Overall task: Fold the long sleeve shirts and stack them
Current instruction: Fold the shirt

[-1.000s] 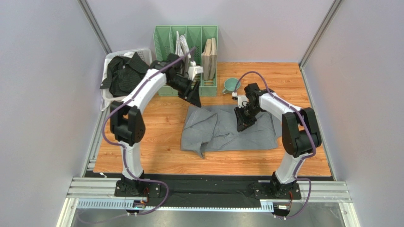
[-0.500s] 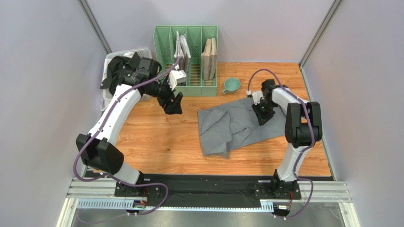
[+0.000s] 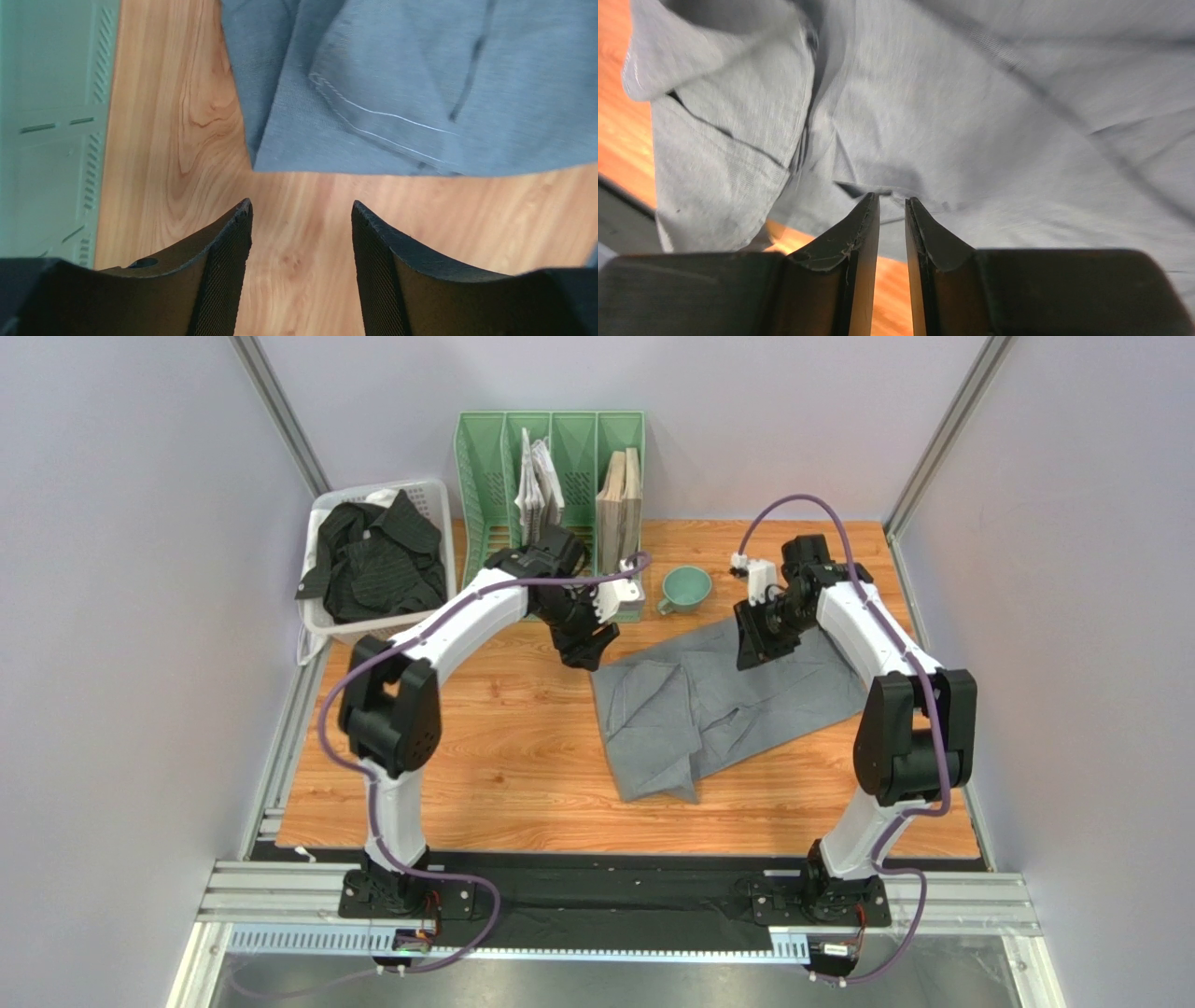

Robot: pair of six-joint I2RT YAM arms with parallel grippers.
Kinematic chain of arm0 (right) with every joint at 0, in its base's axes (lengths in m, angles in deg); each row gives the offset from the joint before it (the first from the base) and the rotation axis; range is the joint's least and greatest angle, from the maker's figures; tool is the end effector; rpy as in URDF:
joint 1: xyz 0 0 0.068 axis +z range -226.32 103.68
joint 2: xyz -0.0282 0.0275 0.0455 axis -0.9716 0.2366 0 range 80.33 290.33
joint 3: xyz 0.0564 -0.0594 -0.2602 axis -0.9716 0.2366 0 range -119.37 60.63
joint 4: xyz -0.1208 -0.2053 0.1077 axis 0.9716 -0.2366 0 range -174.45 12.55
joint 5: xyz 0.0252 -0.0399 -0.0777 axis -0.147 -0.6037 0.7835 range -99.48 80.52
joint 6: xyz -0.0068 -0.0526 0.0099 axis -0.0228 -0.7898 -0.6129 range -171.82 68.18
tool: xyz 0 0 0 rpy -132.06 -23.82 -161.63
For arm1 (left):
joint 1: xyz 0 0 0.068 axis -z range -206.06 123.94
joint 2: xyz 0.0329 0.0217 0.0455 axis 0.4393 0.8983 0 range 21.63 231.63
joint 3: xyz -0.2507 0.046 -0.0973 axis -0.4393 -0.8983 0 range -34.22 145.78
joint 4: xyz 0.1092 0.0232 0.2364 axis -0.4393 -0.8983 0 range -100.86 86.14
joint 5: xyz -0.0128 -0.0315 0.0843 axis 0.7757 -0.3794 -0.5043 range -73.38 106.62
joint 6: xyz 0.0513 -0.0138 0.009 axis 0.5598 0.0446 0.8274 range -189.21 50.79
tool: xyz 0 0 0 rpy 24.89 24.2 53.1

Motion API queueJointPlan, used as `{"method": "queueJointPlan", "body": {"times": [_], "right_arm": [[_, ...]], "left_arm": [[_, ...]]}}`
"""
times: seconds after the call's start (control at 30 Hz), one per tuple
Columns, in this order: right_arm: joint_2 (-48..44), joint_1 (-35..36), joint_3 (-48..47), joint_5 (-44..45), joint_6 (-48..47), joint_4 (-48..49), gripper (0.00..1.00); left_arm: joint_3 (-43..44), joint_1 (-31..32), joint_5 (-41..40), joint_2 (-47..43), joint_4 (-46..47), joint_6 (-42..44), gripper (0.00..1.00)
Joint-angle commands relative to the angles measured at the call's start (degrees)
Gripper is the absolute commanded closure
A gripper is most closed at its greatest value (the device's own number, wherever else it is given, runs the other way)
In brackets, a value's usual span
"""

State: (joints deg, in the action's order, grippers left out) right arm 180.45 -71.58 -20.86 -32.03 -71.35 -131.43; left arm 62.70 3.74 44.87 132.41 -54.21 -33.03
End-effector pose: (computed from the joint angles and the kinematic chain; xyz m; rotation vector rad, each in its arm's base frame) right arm 0.3474 0.0424 0.2499 -0.6603 2.6724 0.4896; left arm 0.3489 -0.2192 0.2651 1.5424 2.1005 -0.6205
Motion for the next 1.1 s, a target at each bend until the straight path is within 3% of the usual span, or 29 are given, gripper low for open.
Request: {"method": "queueJointPlan", "body": {"times": [0.0,0.1,0.23,0.33,0.63,0.73,0.8,0.9,0.93,1.07], "right_arm": [[-0.89,-0.51,5.89,-3.74,6.17,-0.43,0.76],[-3.16,-2.34,7.83,-3.55,6.17,-1.39,0.76],[-8.96,-7.19,9.59,-7.86,4.86,-5.69,0.74],[-11.78,-7.81,11.52,-6.29,2.14,-8.69,0.75],[-6.87,-7.81,13.65,-2.95,2.12,-4.22,0.75],[-3.88,-7.81,12.07,-2.94,2.91,-2.63,0.75],[-2.91,-7.72,10.48,-3.73,4.23,-1.58,0.75],[-0.98,-7.72,8.29,-4.61,5.99,-1.31,0.75],[-1.15,-7.72,8.11,-5.05,6.26,-1.39,0.76],[-4.57,-7.9,8.9,-8.21,6.52,-3.23,0.75]], "left_arm": [[5.2,1.4,-2.67,7.07,2.36,-0.24,0.41],[4.25,3.06,-3.9,9.54,2.27,-0.24,0.45],[-1.81,5.26,-1.11,8.84,2.27,-2.78,0.64],[-7.09,6.67,2.05,7.26,0.7,-5.15,0.77],[-23.79,13.0,11.29,-6.88,-1.24,-10.69,0.99],[-24.67,12.04,11.4,-10.65,-1.52,-10.6,0.99],[-24.24,7.93,7.03,-12.95,4.6,-11.22,0.87],[-14.87,2.99,4.11,-9.82,4.06,-8.95,0.76],[-7.0,2.72,2.96,-5.1,2.12,-7.11,0.75],[5.18,3.07,-1.61,4.69,-0.72,-1.74,0.66]]}}
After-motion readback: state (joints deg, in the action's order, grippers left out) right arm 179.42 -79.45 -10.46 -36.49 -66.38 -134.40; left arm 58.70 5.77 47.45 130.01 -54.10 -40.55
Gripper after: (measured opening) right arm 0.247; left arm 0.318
